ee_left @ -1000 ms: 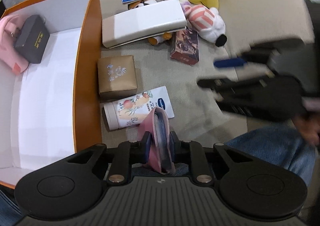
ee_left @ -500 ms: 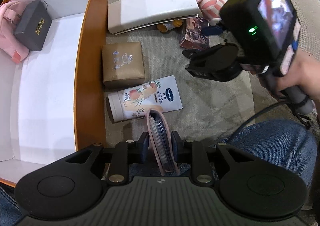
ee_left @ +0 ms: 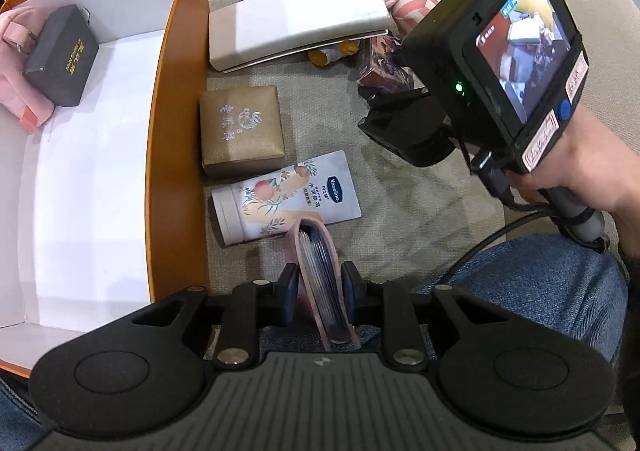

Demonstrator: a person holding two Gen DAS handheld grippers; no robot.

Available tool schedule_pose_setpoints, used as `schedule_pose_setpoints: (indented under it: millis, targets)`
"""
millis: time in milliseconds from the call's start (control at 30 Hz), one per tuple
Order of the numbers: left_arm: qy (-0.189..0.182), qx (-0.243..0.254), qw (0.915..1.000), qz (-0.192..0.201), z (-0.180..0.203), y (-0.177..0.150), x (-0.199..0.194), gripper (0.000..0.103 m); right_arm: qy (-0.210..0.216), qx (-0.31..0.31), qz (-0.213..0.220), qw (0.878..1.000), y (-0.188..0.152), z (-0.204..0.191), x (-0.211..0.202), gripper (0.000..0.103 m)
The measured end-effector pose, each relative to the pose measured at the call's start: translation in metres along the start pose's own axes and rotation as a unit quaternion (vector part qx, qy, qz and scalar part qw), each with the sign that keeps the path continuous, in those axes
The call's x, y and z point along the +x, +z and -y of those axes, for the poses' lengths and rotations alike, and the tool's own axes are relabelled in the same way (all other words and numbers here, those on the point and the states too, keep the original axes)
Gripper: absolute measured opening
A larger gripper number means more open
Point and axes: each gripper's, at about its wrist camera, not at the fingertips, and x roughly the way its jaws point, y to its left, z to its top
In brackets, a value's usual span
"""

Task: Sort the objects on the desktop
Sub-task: 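Grasp the red-brown small box with the right gripper while the left gripper holds the pouch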

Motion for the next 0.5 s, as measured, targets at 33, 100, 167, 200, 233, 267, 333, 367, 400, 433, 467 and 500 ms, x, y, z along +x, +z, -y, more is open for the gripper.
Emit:
schedule_pose_setpoints:
  millis: [33, 100, 167, 200, 233, 267, 333, 367, 400, 433, 467, 500]
  targets:
    - [-0.001, 0.0, 1.0, 0.003, 0.0, -0.001, -0.001, 0.026, -0.005, -0.002, 0.002, 1.0, 0.001, -0.001, -0.003, 0.04]
    - [-0.004, 0.002, 1.0, 0.007, -0.002, -0.002, -0.001, 0.026, -0.014, 0.002, 0.007, 1.0, 0.002, 0.002, -0.01, 0.034]
    - [-0.008, 0.0, 0.9999, 0.01, -0.004, -0.003, -0.001, 0.026, -0.016, 0.018, 0.014, 1.0, 0.002, 0.01, -0.022, 0.029]
    - [-0.009, 0.001, 0.9999, 0.011, -0.004, -0.003, -0.001, 0.026, -0.017, 0.026, 0.017, 0.999, 0.002, 0.013, -0.028, 0.027]
    - [-0.009, 0.001, 0.9999, 0.012, -0.004, -0.003, -0.001, 0.026, -0.015, 0.033, 0.02, 0.999, 0.001, 0.016, -0.034, 0.026]
    - [-0.009, 0.003, 0.9999, 0.013, -0.003, -0.003, -0.001, 0.026, -0.011, 0.043, 0.022, 0.999, -0.001, 0.019, -0.041, 0.025]
    - [-0.009, 0.005, 0.9998, 0.016, -0.002, -0.003, -0.002, 0.026, 0.011, 0.068, 0.021, 0.997, -0.006, 0.029, -0.057, 0.024]
    - [-0.009, 0.006, 0.9998, 0.017, -0.001, -0.003, -0.002, 0.026, 0.025, 0.081, 0.016, 0.996, -0.007, 0.034, -0.063, 0.024]
    - [-0.009, 0.007, 0.9998, 0.018, -0.001, -0.003, -0.002, 0.026, 0.046, 0.101, 0.008, 0.994, -0.007, 0.042, -0.069, 0.024]
    - [-0.01, 0.007, 0.9998, 0.019, -0.001, -0.004, -0.002, 0.026, 0.069, 0.121, -0.001, 0.99, -0.009, 0.049, -0.076, 0.024]
    - [-0.011, 0.007, 0.9997, 0.02, -0.002, -0.004, -0.003, 0.026, 0.09, 0.138, -0.01, 0.986, -0.015, 0.047, -0.09, 0.024]
    - [-0.012, 0.007, 0.9997, 0.02, -0.002, -0.004, -0.003, 0.026, 0.111, 0.155, -0.02, 0.981, -0.019, 0.047, -0.099, 0.024]
